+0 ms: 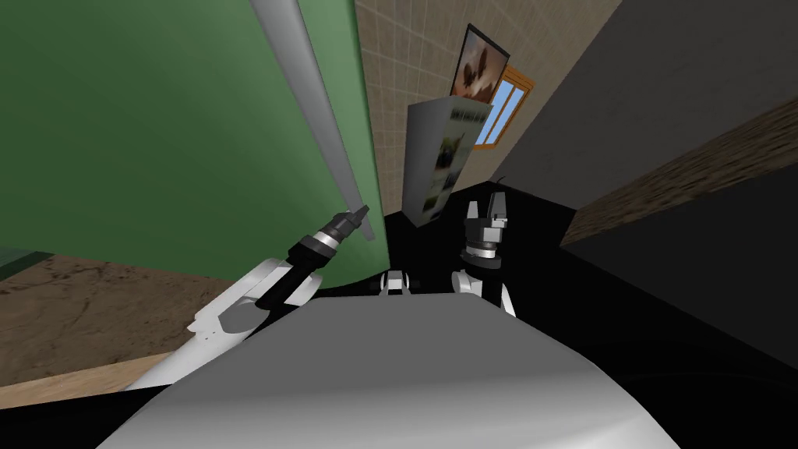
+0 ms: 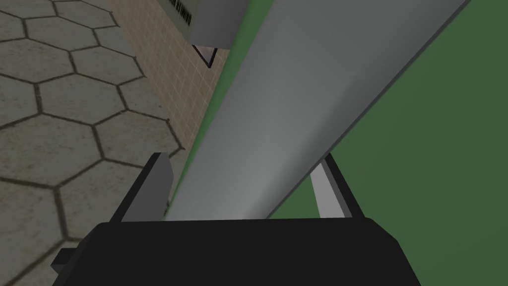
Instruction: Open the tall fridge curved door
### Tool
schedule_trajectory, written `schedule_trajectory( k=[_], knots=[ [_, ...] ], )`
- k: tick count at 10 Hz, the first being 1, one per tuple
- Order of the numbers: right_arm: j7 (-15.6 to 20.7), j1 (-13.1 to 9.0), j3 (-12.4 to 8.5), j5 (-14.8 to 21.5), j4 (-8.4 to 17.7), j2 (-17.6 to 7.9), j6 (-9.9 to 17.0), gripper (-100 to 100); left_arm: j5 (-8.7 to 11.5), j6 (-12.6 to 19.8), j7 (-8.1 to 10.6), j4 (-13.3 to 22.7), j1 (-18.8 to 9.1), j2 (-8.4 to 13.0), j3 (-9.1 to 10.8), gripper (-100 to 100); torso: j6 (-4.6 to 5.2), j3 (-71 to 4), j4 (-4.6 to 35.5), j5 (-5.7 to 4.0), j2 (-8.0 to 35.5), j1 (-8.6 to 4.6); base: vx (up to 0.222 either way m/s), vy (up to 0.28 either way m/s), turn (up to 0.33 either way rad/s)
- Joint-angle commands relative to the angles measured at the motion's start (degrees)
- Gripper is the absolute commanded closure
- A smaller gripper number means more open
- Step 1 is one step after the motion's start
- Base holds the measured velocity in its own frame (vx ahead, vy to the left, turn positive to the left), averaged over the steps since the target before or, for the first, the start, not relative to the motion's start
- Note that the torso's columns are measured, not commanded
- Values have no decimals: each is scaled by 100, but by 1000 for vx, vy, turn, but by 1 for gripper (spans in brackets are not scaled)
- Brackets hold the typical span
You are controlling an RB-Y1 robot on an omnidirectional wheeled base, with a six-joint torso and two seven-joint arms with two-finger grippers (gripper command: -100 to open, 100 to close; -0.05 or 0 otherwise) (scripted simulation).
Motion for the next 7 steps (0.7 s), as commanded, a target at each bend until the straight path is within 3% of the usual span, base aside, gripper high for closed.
schedule_trajectory(
  k=[1,2,3,7],
  knots=[
    [0,0,0,0,0,0,0,0,120,-214,142,-50,-109,231,-53,100,4,2,-1,-3,5,-13,-392,67,-111],
    [0,0,0,0,0,0,0,0,102,-127,94,4,-107,190,-63,100,17,5,-3,-9,5,-28,-180,34,-51],
    [0,3,0,0,0,0,0,0,144,-242,125,17,-115,290,-139,100,8,-34,-10,-13,-56,-36,-151,80,-77],
    [0,1,-1,0,0,-1,0,0,242,-562,220,-5,-188,519,-243,100,14,12,-23,13,-3,5,-294,144,-137]
  ],
)
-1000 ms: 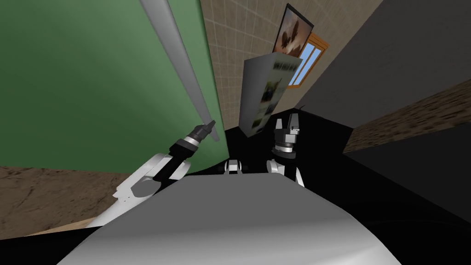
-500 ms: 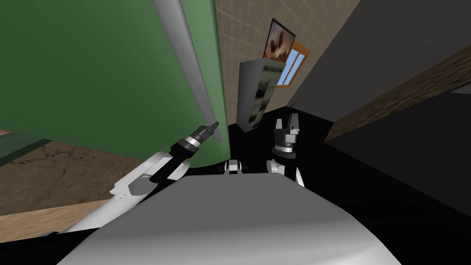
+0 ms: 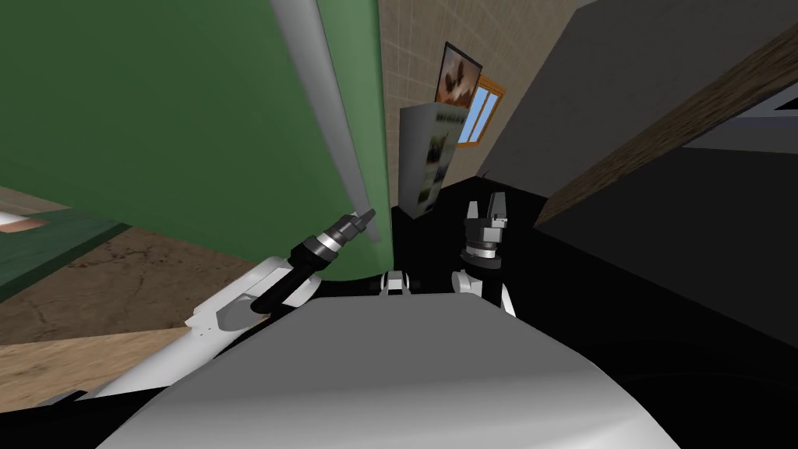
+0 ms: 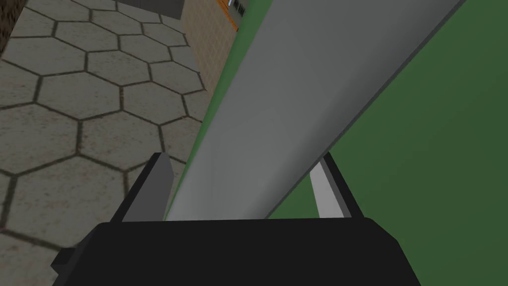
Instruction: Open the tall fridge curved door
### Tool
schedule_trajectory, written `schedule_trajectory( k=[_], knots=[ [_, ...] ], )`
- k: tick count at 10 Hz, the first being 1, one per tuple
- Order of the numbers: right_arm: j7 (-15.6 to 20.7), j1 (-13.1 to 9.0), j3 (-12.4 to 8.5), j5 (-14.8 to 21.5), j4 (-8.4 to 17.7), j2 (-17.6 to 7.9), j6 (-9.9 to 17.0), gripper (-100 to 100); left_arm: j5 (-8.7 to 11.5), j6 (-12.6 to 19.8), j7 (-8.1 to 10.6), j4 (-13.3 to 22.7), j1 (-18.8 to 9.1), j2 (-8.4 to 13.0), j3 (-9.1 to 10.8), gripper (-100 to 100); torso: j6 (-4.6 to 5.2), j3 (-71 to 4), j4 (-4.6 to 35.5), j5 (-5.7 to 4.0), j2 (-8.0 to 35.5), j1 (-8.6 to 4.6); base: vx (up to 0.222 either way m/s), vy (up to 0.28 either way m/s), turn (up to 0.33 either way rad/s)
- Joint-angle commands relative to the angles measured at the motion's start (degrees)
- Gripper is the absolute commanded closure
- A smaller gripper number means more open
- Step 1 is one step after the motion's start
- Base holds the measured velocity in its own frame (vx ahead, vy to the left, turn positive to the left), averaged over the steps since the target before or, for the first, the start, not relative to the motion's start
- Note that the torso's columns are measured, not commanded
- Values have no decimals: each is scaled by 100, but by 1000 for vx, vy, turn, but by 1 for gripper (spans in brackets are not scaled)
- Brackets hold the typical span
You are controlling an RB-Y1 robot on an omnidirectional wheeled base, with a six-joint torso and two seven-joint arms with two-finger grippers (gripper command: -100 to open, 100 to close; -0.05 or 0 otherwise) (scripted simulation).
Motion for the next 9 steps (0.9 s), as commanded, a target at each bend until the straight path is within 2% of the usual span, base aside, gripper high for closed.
schedule_trajectory(
  k=[1,3,5,7,8,9],
  knots=[
    [0,1,0,0,0,0,0,0,69,-152,69,-36,-48,125,-63,100,-16,-31,4,-5,-35,1,-193,132,-88],
    [0,1,0,0,-1,0,0,0,135,-366,132,-51,-97,278,-132,100,-18,-25,10,9,-18,49,-277,167,-157],
    [0,0,0,0,0,0,0,0,167,-472,164,-58,-121,354,-167,100,-11,11,13,8,29,19,-337,98,-84],
    [0,2,0,0,0,0,0,0,233,-686,227,-73,-170,507,-236,100,-9,-40,10,-11,-35,-2,-243,135,-99],
    [0,1,0,0,0,0,0,0,221,-595,194,-49,-131,500,-230,100,-2,-32,10,-7,-22,2,-136,63,-58],
    [0,3,0,0,-1,0,-1,0,239,-752,221,-46,-141,592,-287,100,-10,-49,4,-12,-54,-20,-153,85,-91]
  ],
)
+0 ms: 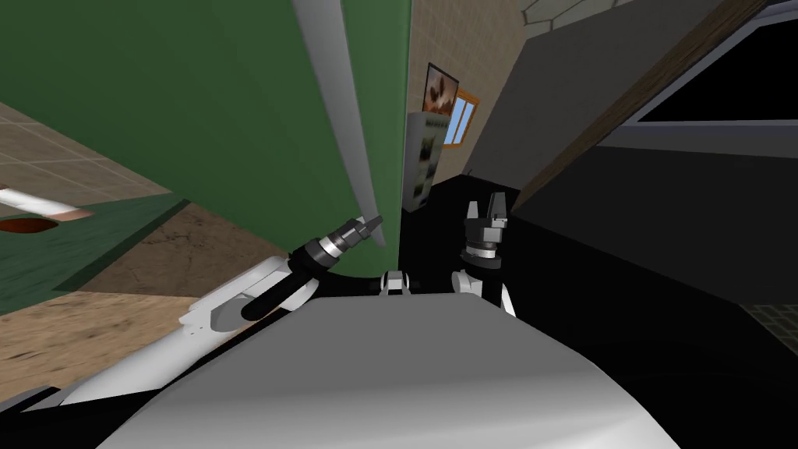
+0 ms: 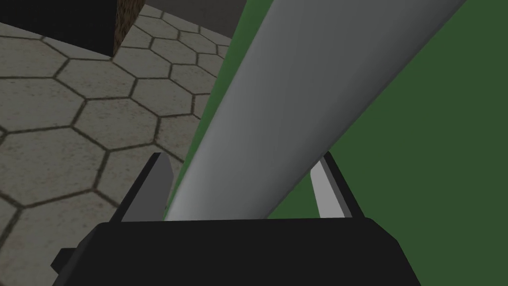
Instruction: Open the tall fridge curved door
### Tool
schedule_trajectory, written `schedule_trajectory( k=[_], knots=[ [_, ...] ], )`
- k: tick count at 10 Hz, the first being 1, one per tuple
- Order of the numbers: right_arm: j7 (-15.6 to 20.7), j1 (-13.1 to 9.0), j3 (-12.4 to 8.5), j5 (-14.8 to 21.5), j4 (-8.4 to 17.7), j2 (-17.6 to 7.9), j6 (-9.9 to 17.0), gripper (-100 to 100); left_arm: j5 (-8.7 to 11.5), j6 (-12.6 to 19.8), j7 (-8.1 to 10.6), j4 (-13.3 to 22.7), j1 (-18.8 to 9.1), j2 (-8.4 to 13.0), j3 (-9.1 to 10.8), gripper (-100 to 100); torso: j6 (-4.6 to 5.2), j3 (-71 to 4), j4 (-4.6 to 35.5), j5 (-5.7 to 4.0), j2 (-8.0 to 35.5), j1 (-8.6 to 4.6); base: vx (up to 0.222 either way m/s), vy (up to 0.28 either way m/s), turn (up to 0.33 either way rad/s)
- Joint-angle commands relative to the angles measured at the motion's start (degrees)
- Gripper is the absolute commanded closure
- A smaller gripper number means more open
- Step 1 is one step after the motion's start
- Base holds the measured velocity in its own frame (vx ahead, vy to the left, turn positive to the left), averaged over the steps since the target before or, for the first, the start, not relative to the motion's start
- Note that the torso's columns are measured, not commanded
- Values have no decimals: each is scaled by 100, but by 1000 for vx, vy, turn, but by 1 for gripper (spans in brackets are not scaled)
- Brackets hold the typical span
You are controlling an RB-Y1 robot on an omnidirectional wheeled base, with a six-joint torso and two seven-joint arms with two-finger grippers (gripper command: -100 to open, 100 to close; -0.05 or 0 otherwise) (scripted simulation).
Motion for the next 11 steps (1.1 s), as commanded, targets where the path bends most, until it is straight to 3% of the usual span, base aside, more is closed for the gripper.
schedule_trajectory(
  k=[1,5,11],
  knots=[
    [0,-1,0,0,0,-1,0,0,34,-260,57,-6,-43,138,-62,100,16,11,-12,-2,12,1,-230,193,-152],
    [0,-1,-1,0,0,-1,0,0,68,-521,114,-12,-87,277,-124,100,-4,20,-4,24,27,66,-186,155,-88],
    [0,-1,-1,0,0,-1,0,0,135,-1042,228,-23,-174,553,-248,100,-4,55,0,22,70,55,-212,140,-101]
  ],
)
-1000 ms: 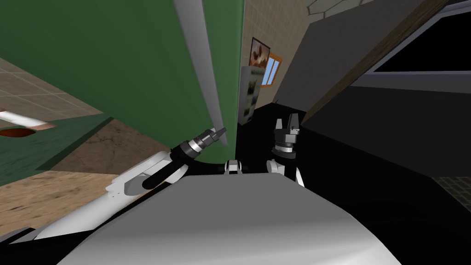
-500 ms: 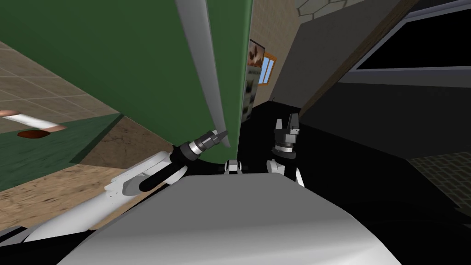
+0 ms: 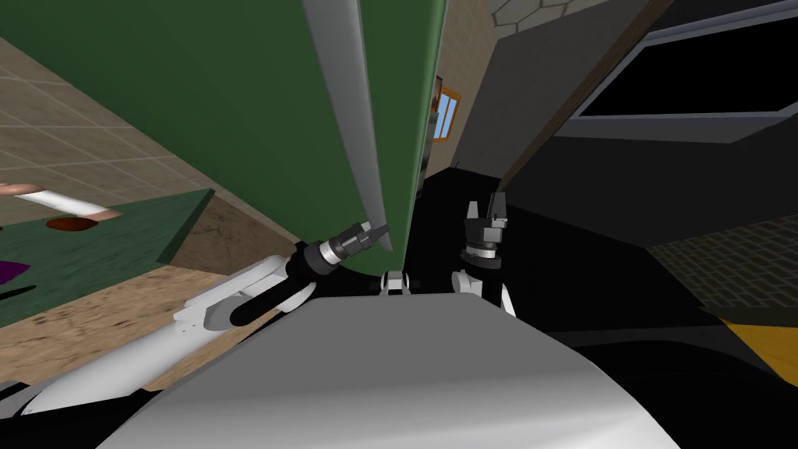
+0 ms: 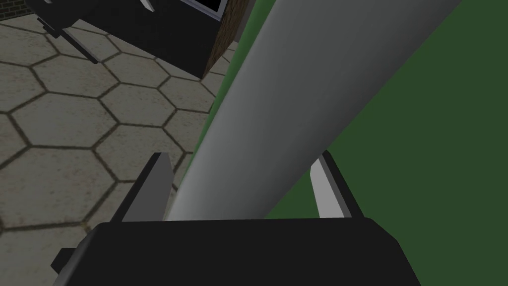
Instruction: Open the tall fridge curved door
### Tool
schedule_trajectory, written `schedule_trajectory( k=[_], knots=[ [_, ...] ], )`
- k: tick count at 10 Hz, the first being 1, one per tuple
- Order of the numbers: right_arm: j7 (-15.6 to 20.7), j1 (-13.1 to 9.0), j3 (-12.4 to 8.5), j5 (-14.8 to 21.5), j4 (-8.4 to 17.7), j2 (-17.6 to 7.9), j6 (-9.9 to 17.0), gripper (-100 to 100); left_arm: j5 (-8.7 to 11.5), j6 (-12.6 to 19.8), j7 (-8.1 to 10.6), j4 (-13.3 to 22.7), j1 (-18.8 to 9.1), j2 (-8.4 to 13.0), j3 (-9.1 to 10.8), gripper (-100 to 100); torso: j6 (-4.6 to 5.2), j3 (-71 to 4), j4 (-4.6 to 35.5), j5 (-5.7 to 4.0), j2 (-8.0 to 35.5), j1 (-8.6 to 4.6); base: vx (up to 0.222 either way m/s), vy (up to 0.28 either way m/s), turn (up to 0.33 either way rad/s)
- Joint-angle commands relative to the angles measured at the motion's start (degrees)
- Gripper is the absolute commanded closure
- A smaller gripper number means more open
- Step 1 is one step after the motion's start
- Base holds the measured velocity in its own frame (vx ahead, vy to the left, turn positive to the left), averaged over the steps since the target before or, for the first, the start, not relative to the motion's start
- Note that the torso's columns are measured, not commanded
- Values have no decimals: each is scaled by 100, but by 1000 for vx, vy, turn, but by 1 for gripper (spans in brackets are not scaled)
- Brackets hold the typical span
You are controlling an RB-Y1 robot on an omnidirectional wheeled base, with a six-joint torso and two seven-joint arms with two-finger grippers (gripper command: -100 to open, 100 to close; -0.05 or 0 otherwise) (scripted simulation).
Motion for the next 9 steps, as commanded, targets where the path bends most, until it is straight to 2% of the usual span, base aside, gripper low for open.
schedule_trajectory(
  k=[1,3,9],
  knots=[
    [0,1,0,0,0,1,0,0,192,-1,225,-3,-222,236,173,-100,-7,10,4,-4,14,-17,-92,13,12],
    [0,2,1,0,0,1,0,0,371,63,432,-10,-417,436,347,-100,18,-32,-16,-33,-54,-86,-14,-34,15],
    [0,2,1,0,-1,1,-1,0,907,254,1053,-31,-1003,1039,869,-100,22,-20,-10,-27,-34,-66,-19,-30,9]
  ],
)
